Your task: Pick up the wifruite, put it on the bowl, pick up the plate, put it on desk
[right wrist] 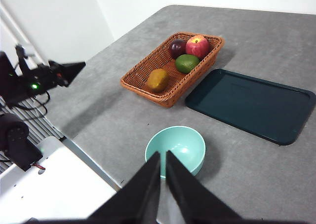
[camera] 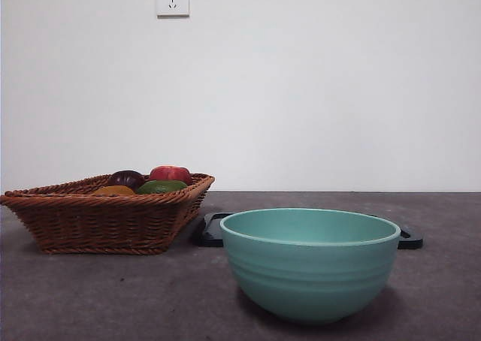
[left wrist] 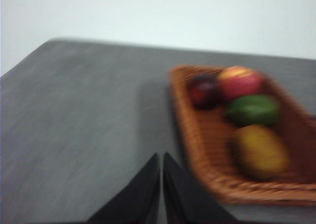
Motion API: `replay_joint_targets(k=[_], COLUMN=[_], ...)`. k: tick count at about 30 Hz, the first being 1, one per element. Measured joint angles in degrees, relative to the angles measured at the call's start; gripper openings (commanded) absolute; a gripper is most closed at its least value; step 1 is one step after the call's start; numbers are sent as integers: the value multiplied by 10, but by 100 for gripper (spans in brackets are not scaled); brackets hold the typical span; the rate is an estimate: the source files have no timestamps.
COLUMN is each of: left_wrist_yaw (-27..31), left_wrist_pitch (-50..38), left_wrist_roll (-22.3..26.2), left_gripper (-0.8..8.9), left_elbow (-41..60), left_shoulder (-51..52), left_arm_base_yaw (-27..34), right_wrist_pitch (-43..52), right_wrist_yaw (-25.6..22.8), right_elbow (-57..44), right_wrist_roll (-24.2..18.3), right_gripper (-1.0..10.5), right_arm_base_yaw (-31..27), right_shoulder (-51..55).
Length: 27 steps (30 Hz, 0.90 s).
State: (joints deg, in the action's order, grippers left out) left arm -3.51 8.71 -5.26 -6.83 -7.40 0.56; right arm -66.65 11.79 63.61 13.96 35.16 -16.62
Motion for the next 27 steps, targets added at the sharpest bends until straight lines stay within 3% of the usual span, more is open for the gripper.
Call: replay_joint_targets(k=[5, 27], left_wrist_yaw=[51, 52], left_wrist_pitch=[-2, 18], left_wrist_roll=[-8, 8], left_gripper=[9, 9], left_elbow=[21, 50], left_shoulder=[11, 44], left_arm_base_yaw=[1, 9], right_wrist_pitch=[0, 0], right_wrist_yaw=[0, 0], right_elbow=[0, 0], right_wrist_roll=[0, 0], right_gripper=[10, 10], right_arm_base_yaw=[0, 0], right_shoulder=[0, 0])
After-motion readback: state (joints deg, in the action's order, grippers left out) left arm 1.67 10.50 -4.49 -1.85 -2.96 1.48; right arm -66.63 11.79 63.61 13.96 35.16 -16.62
